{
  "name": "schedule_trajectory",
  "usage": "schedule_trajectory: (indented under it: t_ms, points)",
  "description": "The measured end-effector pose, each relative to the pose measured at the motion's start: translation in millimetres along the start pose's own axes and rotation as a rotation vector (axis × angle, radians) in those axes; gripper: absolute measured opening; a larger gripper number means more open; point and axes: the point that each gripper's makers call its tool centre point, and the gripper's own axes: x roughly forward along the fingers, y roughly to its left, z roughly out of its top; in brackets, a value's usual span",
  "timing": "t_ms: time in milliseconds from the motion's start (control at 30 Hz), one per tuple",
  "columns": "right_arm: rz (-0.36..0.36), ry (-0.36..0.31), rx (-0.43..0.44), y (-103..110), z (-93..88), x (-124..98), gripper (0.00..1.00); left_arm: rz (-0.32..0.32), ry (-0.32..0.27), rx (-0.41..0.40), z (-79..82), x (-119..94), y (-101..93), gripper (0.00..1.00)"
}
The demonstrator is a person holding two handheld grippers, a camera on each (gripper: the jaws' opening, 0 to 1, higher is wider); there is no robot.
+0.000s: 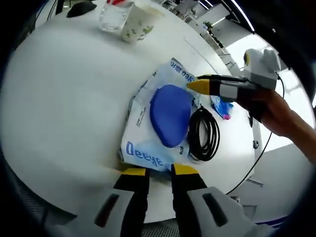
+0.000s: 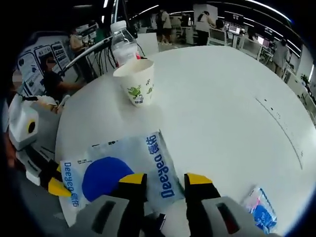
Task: Arrange the tabletop items into an orderly group along one side of the table until the central work area is clear of visible clutter.
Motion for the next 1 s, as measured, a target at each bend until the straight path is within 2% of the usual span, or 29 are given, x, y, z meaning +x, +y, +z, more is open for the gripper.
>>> schedule_trajectory:
  t_ms: [200,233,300,400,567,800,1000]
  points:
    - [-0.001,-0.007,-0.03,3,-1.2,-5,0.07,-0.001,0.003,-0.005,-2.4,-1,-0.5,0.09]
    - [0.014,0.005,-0.039,7,-5.3,-7,0.03,-0.001,0.004,-0.004,-2.3,-1,0.1,0.08]
    - [0.026,0.006,-0.045,10,-6.2,-6,0.0,0.001,-0.003,-0.004,0.1,-3,1.0,0.07]
    - [0.027,0.003,-0.049,15,-11.5,-10,0.0,0.005,-0.013,0.002,4.2,-4,2.1,0.04]
    - [0.013,-0.012,-0.016,13,-9.9,-14,0.0,0.014,-0.021,0.018,5.9,-11,3.4,0.03]
    - [0.013,-0.031,0.007,18,-21.6,-25,0.0,0.028,-0.031,0.063,7.6,-19,12.2,0.01]
    - [-0.01,-0.088,0.051,25,-26.3,-39,0.0,0.052,-0.046,0.118,16.0,-23,20.1,0.0]
